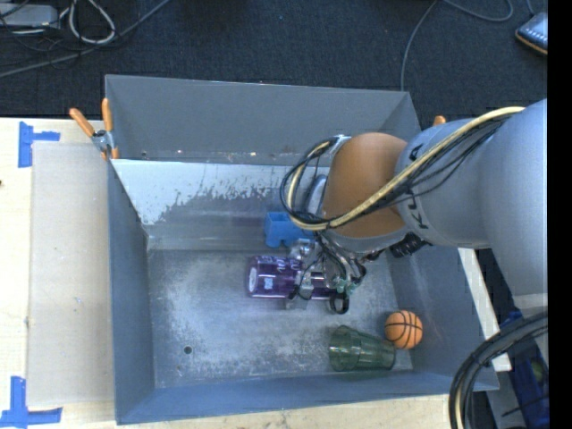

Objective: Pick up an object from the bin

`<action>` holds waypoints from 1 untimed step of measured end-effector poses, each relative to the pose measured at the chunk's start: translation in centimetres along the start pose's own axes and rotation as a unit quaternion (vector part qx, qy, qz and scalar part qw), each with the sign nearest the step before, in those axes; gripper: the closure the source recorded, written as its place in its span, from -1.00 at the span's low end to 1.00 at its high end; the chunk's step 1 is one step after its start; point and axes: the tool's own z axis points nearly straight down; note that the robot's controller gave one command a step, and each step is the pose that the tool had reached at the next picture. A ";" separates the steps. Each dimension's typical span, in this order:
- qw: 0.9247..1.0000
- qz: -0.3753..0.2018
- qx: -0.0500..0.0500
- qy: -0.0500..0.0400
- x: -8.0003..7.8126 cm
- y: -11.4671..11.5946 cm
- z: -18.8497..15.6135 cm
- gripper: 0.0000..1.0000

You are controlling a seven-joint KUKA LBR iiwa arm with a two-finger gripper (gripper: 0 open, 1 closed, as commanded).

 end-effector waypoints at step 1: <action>1.000 0.001 0.000 0.002 0.1 0.0 -0.7 1.00</action>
Offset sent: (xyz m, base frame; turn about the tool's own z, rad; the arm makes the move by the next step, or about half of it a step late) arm -0.0009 0.0000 0.1173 0.0006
